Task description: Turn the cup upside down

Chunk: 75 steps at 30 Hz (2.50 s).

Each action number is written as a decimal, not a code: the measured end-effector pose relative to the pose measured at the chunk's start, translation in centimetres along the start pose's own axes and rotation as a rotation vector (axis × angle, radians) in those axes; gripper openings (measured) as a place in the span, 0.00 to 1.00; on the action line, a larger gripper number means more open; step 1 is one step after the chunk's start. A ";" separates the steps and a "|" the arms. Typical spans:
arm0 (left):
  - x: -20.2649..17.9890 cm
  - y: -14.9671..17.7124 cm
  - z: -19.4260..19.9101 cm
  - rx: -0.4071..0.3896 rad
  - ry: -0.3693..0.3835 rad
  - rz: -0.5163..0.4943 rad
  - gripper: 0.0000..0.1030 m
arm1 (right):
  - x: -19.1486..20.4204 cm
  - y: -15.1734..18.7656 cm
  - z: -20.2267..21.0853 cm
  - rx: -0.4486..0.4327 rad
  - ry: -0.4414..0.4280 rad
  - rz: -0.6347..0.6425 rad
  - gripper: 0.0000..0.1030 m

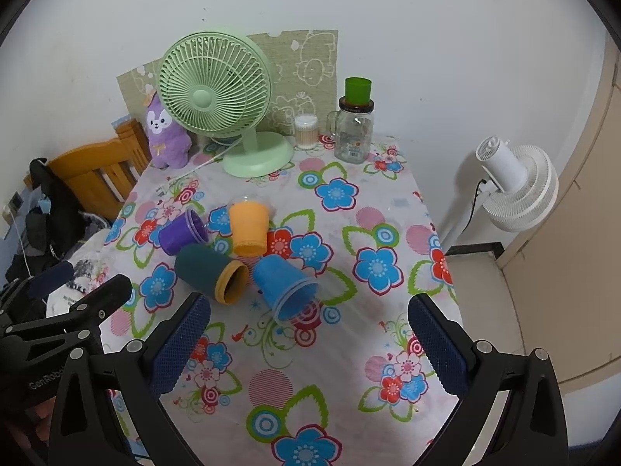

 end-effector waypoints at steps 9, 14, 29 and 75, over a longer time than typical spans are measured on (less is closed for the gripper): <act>0.0 -0.1 -0.1 -0.003 0.014 -0.004 0.88 | 0.1 0.0 -0.1 0.009 -0.001 -0.002 1.00; 0.0 -0.2 -0.3 0.001 0.011 -0.001 0.88 | 0.1 0.1 -0.2 0.010 -0.003 -0.002 1.00; 0.0 -1.2 -2.3 0.041 0.008 -0.001 0.88 | 0.2 -1.4 -2.1 0.040 -0.030 0.005 1.00; -4.9 -4.5 -24.2 0.269 -0.016 0.045 0.88 | -5.2 -7.1 -21.4 0.207 -0.049 -0.039 1.00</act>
Point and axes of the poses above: each gripper's, at about its wrist camera, not at the fingertips, and z roughly against the way its jaws point, x to its left, y to its underside, the point moved 3 cm from there along -z, roughly the way its jaws point, and after that the axes turned 2 degrees about -x, right-handed, at the moved point
